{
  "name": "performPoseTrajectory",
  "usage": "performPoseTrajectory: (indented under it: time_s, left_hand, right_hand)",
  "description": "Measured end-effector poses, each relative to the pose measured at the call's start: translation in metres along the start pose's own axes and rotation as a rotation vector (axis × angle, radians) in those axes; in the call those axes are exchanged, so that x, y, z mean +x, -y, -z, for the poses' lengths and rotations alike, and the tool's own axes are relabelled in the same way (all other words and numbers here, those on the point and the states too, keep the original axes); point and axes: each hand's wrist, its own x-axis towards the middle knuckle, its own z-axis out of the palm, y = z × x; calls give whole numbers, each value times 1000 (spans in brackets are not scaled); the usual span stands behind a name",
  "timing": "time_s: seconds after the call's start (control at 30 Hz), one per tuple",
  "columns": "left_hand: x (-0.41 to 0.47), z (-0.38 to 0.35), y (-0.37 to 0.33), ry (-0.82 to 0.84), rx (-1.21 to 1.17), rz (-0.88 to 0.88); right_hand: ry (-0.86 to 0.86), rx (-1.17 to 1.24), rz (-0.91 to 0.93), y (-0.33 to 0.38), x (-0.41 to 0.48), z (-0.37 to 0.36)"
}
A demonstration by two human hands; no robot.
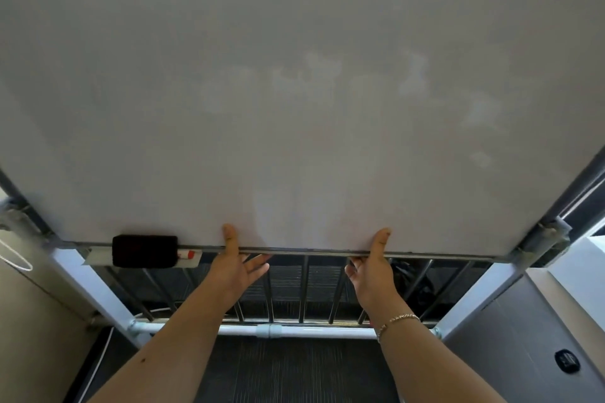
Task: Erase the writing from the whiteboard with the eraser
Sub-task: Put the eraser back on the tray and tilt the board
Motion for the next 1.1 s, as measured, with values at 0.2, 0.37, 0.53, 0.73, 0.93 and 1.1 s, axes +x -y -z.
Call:
performPoseTrajectory:
  time_s: [0.2,0.37,0.53,0.73,0.93,1.1]
  left_hand:
    - [-1,-7,5,-13,15,5]
    - [-3,-3,5,-1,18,5]
    - [-5,-3,3,14,43,0]
    - [-6,-1,0,10,55,9]
    - [-3,-2,4,33,34,10]
    - [-4,-1,3,24,22,13]
  right_hand:
    - [-11,10,-7,5,-2,5]
    - [2,0,11,3,-6,4]
    - [-11,-30,15,6,-6,2]
    - [-10,-41,-11,9,-7,-1]
    - [7,-39,-4,9,-6,1]
    - [3,-8,-9,7,-6,2]
